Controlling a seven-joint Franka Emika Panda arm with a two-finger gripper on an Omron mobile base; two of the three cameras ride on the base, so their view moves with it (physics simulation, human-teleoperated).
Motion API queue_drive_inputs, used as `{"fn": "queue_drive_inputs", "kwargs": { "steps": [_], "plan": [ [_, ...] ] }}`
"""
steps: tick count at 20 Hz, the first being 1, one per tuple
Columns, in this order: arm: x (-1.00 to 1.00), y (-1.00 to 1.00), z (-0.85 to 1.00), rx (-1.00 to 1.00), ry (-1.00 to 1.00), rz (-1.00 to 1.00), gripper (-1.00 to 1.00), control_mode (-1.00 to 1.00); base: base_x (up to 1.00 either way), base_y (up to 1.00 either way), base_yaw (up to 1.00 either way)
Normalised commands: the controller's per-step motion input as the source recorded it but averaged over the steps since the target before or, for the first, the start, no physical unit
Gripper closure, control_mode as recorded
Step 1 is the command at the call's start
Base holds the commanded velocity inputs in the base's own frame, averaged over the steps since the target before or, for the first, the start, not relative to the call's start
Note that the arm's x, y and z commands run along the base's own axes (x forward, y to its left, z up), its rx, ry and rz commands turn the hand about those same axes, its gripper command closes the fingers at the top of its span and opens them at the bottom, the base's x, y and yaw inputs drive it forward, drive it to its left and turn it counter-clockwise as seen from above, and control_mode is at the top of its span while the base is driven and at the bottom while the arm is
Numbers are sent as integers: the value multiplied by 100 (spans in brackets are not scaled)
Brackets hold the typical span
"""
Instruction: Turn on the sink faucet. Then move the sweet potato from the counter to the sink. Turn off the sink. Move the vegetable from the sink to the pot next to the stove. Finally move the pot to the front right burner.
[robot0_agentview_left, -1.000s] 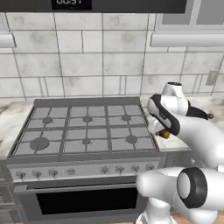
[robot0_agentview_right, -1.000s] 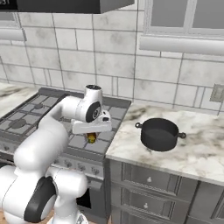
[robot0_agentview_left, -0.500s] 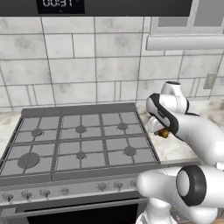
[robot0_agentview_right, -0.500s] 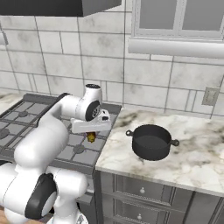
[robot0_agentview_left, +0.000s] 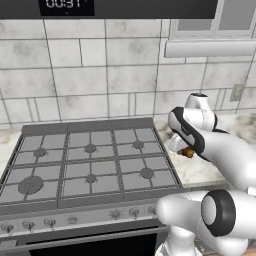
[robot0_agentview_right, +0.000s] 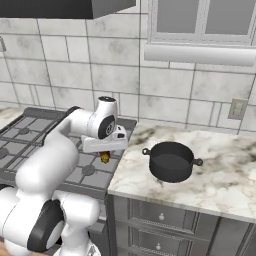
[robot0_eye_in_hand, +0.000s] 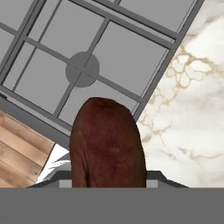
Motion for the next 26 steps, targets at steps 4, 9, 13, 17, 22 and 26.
{"fn": "queue_drive_inputs", "kwargs": {
  "steps": [4, 9, 13, 17, 22, 26],
  "plan": [
    [15, -30, 1, 1, 0, 0, 100, -100, 0, 0, 0],
    [19, -54, 19, 0, -1, -1, 100, -100, 0, 0, 0],
    [21, -53, 13, 0, -1, 0, 100, -100, 0, 0, 0],
    [9, -61, 2, 0, -1, 0, 100, -100, 0, 0, 0],
    [2, -71, 0, 0, -4, 0, 100, -100, 0, 0, 0],
    [9, -77, 0, 0, -3, 0, 100, -100, 0, 0, 0]
  ]
}}
